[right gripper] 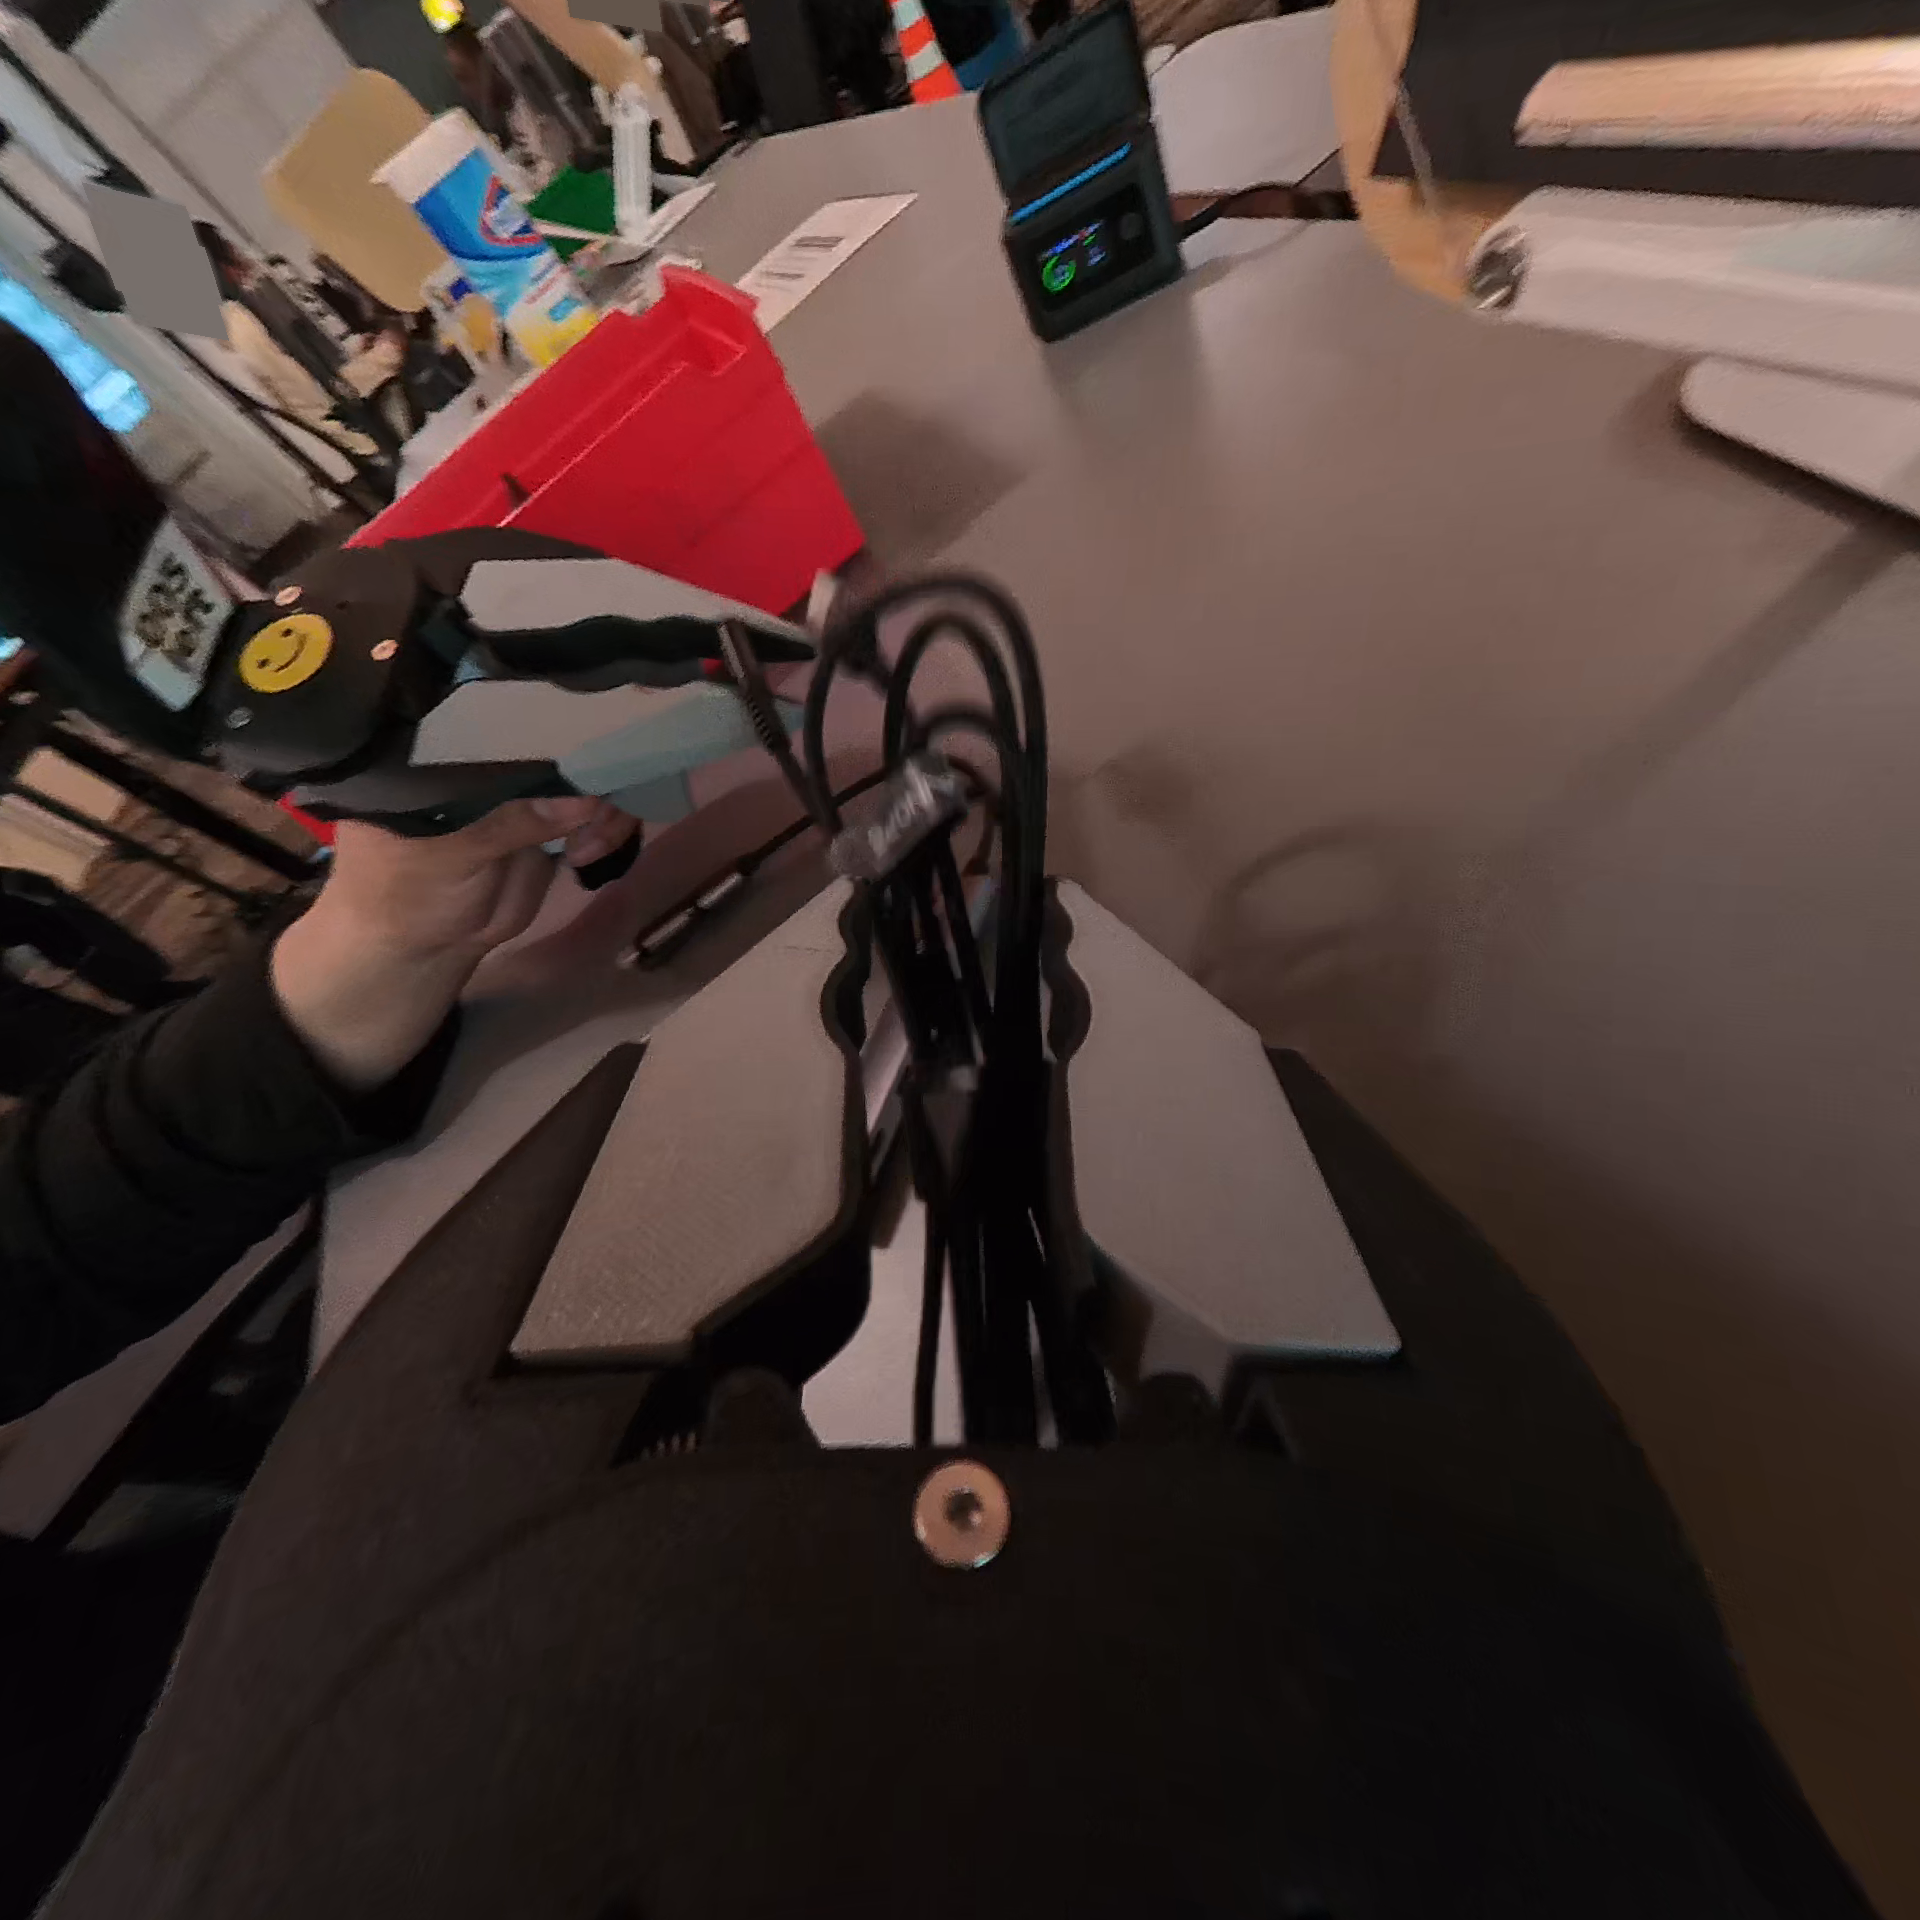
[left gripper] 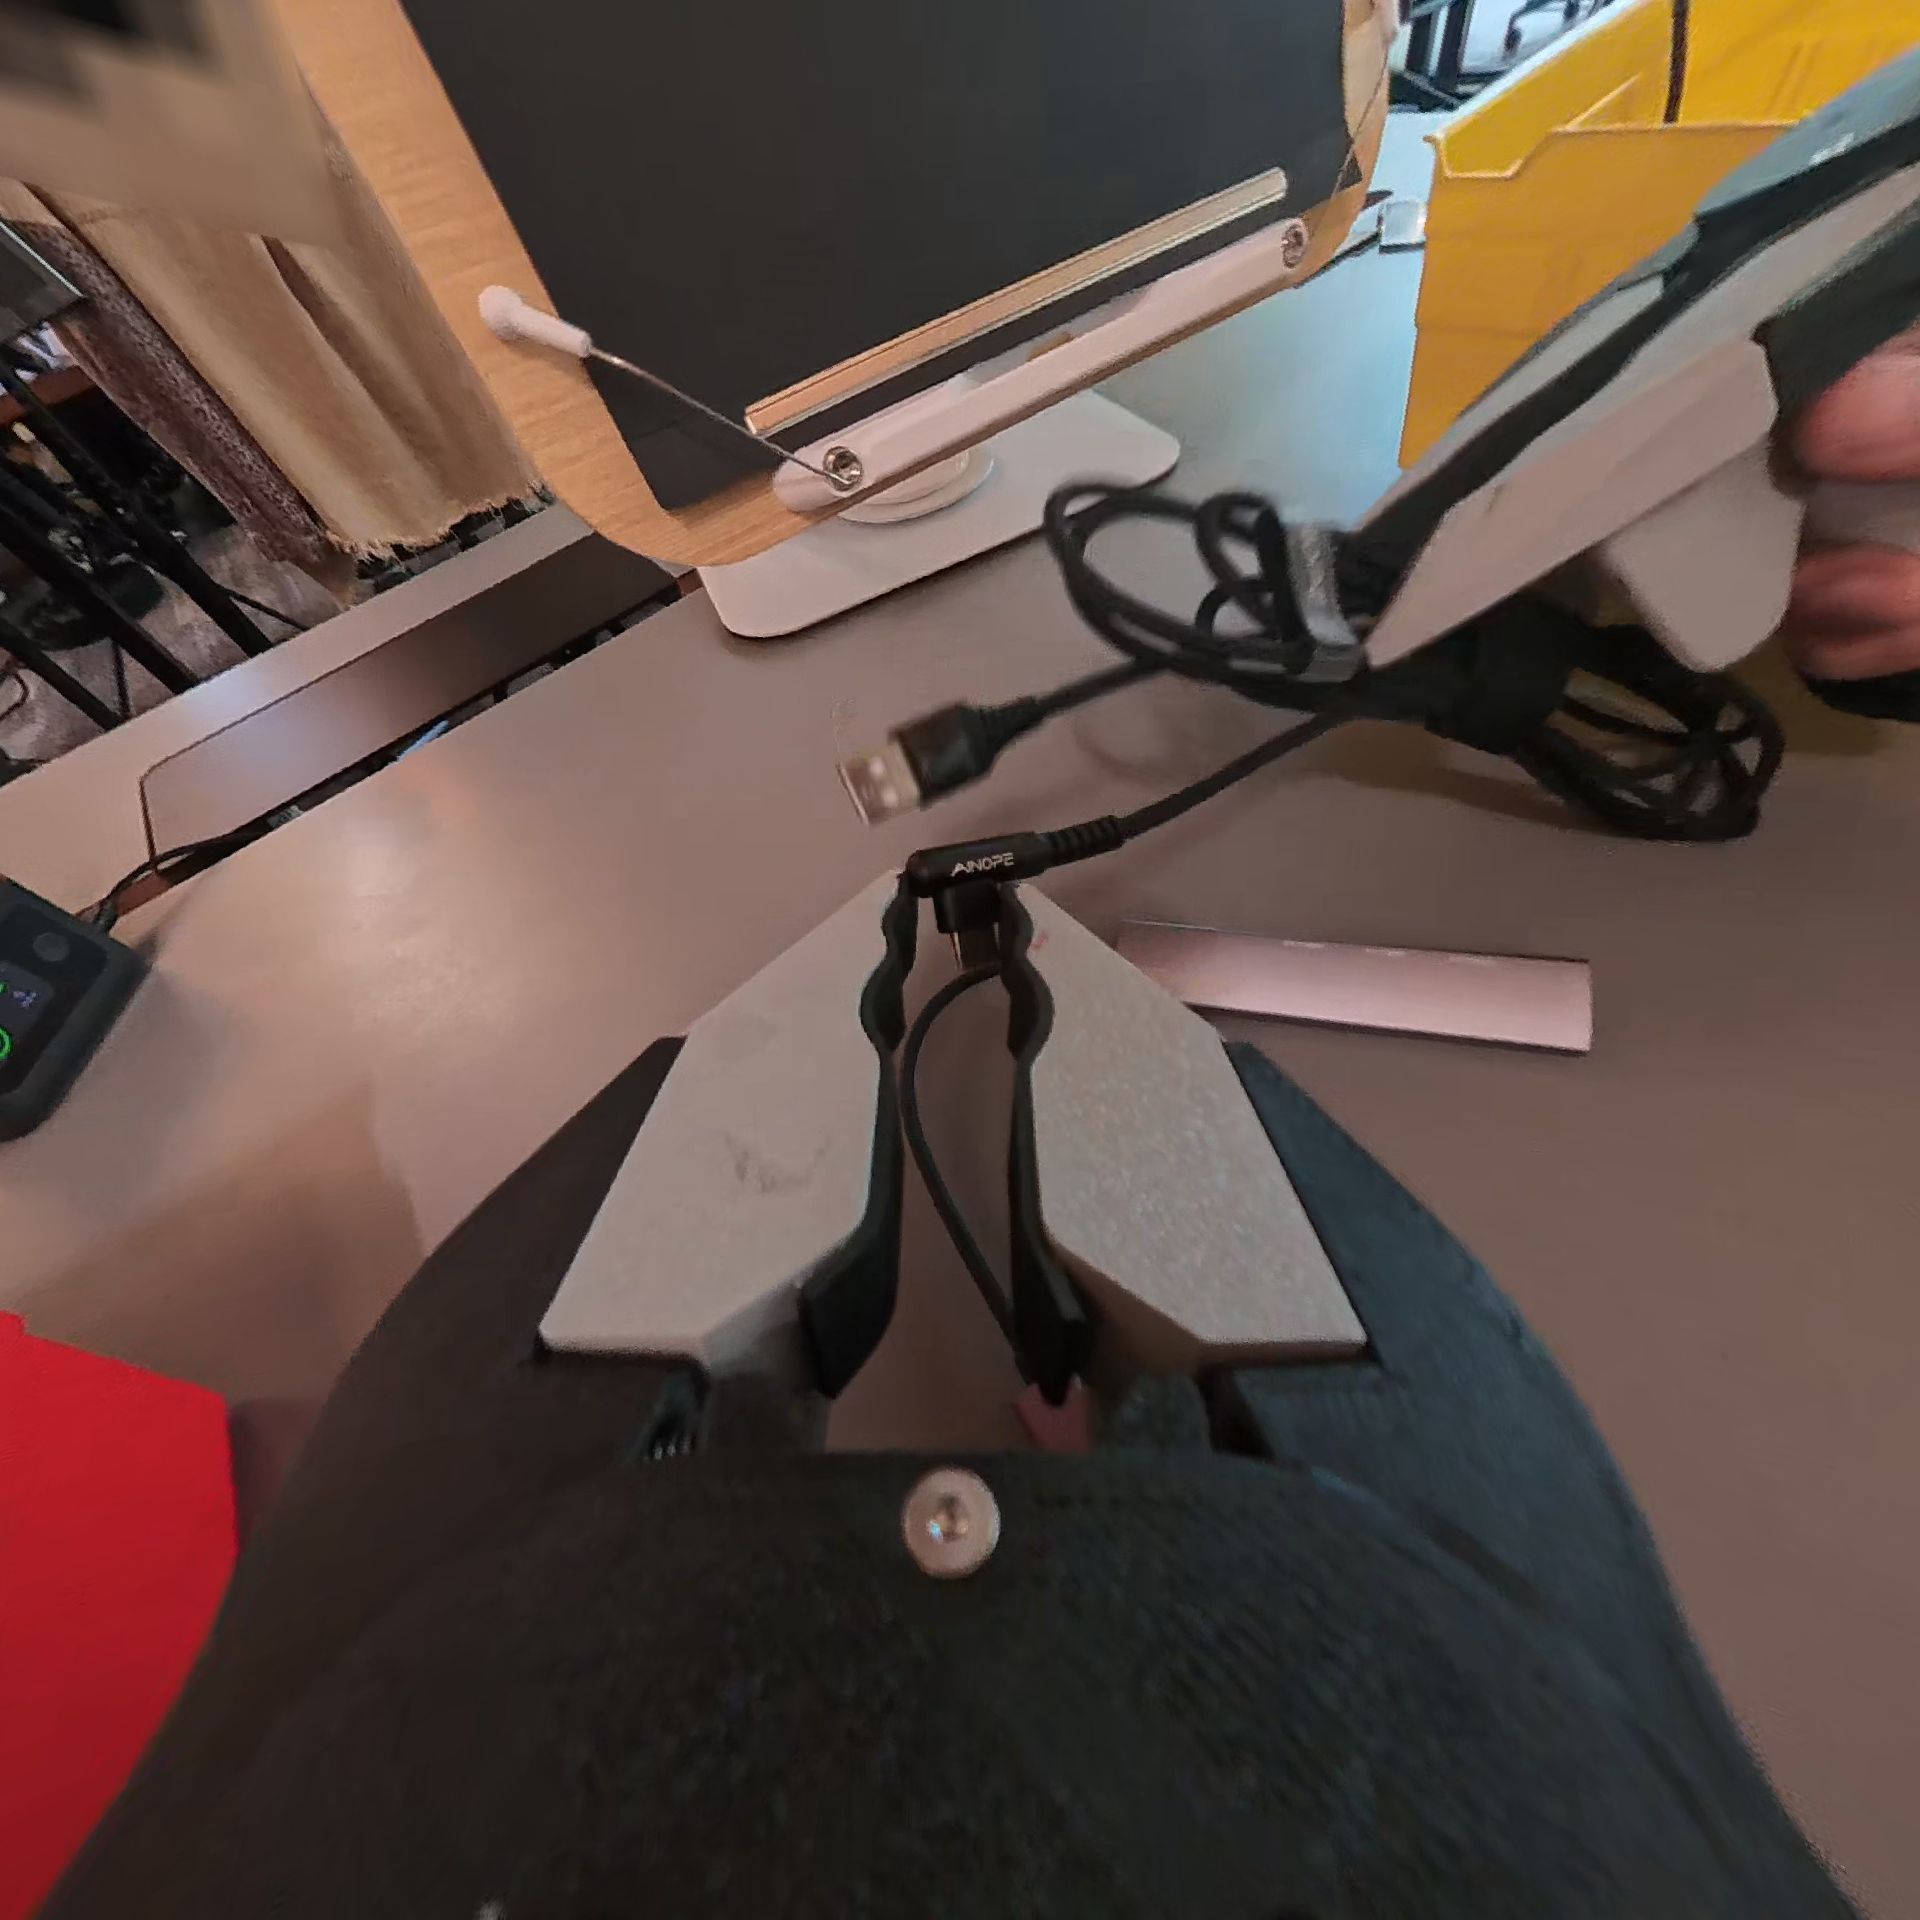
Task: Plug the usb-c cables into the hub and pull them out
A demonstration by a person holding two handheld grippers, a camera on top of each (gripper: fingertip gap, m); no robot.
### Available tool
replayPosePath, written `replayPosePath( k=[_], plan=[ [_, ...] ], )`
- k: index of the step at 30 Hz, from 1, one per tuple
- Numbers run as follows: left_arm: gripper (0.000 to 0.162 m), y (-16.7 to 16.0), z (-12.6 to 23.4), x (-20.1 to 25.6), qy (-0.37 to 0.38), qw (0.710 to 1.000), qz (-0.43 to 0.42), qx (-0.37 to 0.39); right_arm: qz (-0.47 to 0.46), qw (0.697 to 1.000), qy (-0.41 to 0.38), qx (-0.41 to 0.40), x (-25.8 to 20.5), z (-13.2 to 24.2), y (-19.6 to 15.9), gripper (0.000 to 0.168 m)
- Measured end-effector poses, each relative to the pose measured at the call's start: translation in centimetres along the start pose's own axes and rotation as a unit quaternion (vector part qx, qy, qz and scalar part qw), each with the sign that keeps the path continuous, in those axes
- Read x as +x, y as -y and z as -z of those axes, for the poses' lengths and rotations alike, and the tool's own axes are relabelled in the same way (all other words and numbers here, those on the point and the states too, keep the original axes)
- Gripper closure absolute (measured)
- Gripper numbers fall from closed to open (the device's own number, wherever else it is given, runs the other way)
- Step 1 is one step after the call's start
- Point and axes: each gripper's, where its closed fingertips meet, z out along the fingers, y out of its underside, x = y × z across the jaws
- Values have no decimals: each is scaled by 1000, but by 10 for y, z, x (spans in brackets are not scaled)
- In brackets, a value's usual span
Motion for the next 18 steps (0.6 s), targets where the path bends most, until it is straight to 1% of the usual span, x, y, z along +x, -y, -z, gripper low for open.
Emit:
replayPosePath(
  k=[3, 5, 7, 9, 13, 15, 18],
  plan=[
    [150, -3, -2, 4, 3, 999, -29, -13, 31, 998, -42, 25, 4, 8, 12, 131],
    [150, -5, -5, 8, 8, 998, -63, -21, 64, 996, -50, 45, -1, 13, 21, 128],
    [150, -4, -7, 16, 3, 996, -93, -18, 100, 993, -28, 52, -18, 13, 25, 130],
    [150, -1, -7, 24, -1, 993, -118, -12, 128, 991, -5, 36, -34, 7, 19, 131],
    [150, 19, 1, 46, -15, 981, -190, 47, 171, 985, 12, -6, -52, -11, 2, 133],
    [150, 24, 4, 56, -21, 972, -223, 67, 175, 984, 14, -8, -55, -15, -1, 139],
    [149, 27, 7, 68, -31, 964, -249, 81, 136, 988, 70, 6, -68, -14, 0, 149]
  ],
)
